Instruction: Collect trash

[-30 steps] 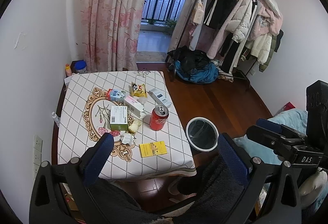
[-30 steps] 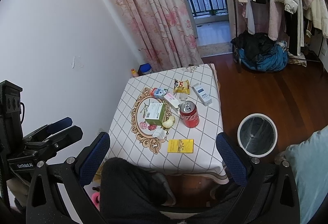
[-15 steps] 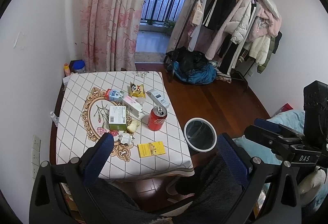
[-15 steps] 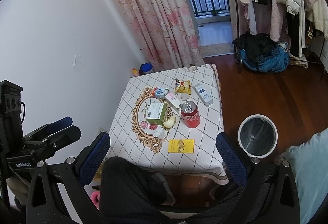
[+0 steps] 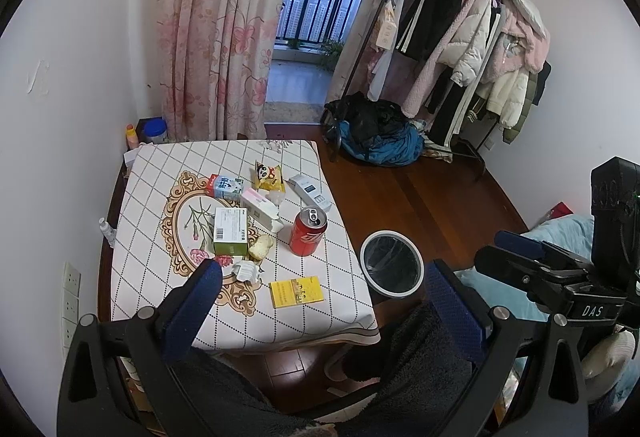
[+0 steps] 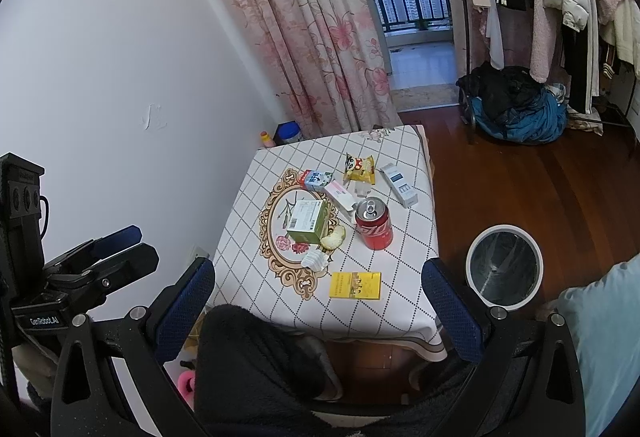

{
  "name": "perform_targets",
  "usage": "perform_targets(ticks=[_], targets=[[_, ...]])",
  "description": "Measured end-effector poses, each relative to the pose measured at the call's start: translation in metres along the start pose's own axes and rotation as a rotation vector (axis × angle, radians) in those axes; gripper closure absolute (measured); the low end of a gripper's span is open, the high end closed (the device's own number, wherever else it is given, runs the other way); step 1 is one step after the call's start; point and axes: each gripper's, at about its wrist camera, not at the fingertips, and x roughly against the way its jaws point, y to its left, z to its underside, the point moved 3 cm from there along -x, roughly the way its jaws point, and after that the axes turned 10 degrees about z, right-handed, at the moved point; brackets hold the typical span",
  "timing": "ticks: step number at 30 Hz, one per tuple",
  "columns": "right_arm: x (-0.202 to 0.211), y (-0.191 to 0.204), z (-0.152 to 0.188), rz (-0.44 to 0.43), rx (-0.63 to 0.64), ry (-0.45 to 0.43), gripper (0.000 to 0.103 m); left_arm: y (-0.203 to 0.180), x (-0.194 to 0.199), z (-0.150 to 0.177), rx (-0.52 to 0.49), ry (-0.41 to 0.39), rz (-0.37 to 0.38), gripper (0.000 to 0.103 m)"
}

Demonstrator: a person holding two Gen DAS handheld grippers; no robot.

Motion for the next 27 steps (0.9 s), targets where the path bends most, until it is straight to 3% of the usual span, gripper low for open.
perform_targets(ticks=[27], targets=[[-0.0034, 0.0024, -0.0003, 0.000, 0.012, 0.000, 0.000, 0.0040, 0.0013, -0.0012, 0.003, -0.003, 0.000, 0.000]])
